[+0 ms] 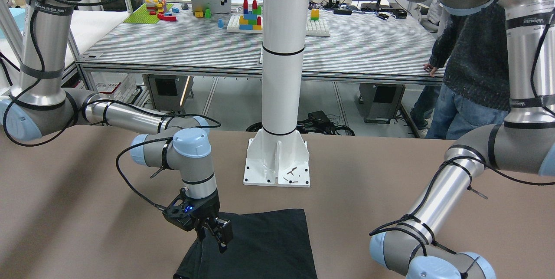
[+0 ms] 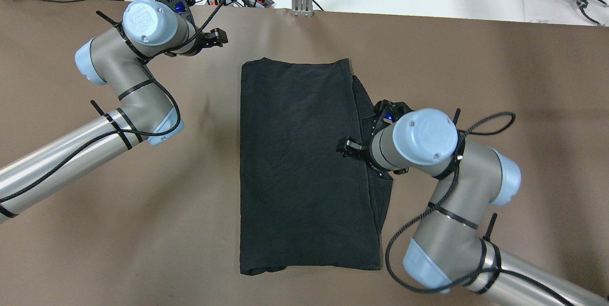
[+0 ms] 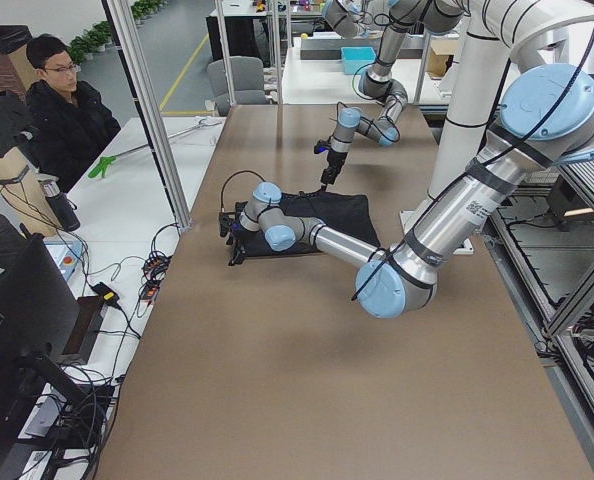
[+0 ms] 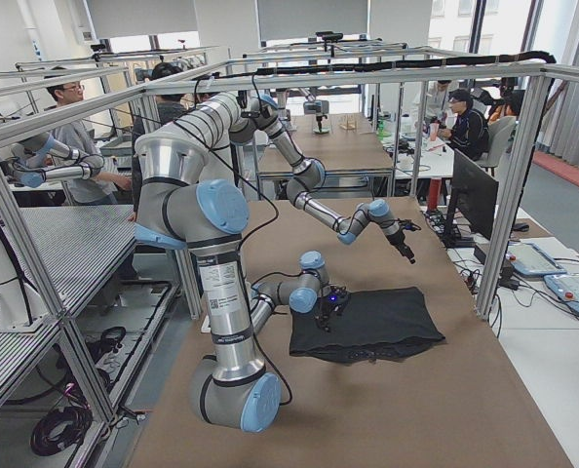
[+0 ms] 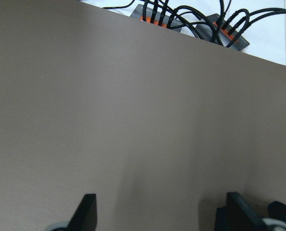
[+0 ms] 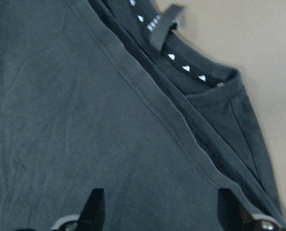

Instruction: Fold clothes

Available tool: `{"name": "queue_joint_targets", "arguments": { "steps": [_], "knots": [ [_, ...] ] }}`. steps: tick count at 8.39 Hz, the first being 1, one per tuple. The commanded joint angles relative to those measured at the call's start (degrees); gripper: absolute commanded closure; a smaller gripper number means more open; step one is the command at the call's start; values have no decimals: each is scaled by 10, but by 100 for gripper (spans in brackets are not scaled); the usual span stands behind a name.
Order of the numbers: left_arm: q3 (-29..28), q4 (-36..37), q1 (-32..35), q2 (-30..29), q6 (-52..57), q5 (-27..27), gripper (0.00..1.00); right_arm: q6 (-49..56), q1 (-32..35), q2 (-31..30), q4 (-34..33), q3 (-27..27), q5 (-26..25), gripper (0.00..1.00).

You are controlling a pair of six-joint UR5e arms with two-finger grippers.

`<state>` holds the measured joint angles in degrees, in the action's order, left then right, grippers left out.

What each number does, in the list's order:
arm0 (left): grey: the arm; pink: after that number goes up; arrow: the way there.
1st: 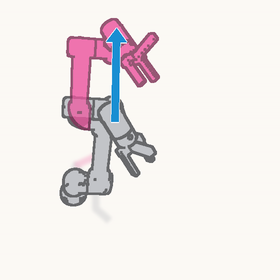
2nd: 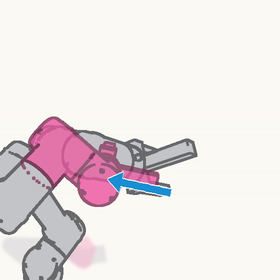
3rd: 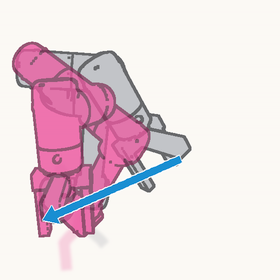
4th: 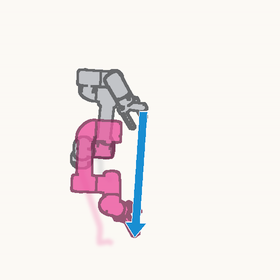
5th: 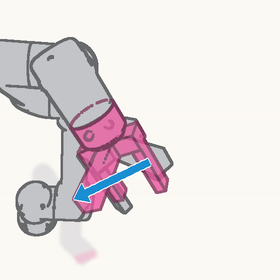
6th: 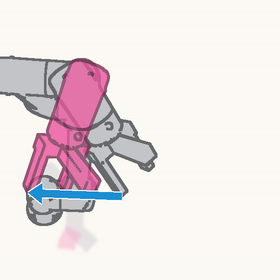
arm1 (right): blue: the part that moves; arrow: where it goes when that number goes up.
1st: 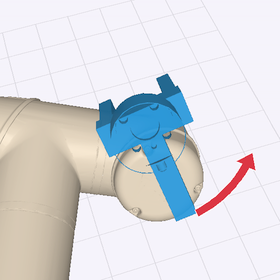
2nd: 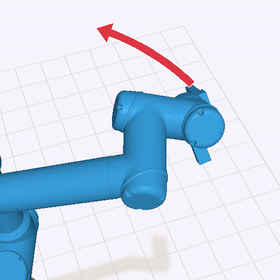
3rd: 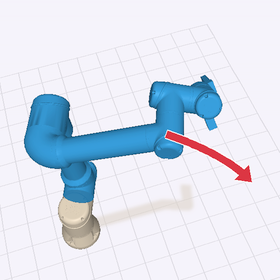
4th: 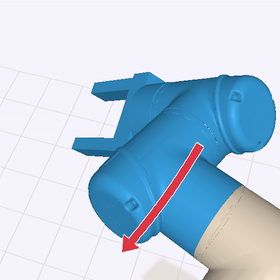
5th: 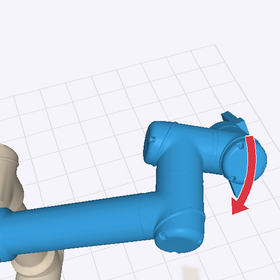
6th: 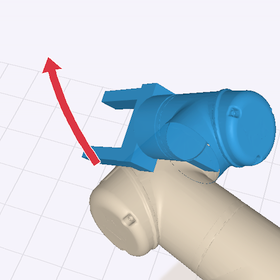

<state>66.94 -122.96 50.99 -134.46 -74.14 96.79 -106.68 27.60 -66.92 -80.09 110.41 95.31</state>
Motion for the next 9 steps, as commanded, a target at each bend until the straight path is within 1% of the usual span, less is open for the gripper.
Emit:
{"name": "queue_joint_targets", "arguments": {
  "steps": [1, 3, 6, 9],
  "knots": [
    [-1, 0, 0, 0, 1, 0, 6, -167, -95, -24, 0, 13, -76, 33],
    [0, -1, 0, 1, 1, -4, 6, -165, -118, -51, 0, 11, -83, 28],
    [0, -1, 0, 3, 0, -5, 6, -165, -127, -73, 0, 15, -84, 28],
    [1, -1, -1, 3, 0, -6, 6, -165, -127, -76, 0, 13, -87, 29]
  ]
}}
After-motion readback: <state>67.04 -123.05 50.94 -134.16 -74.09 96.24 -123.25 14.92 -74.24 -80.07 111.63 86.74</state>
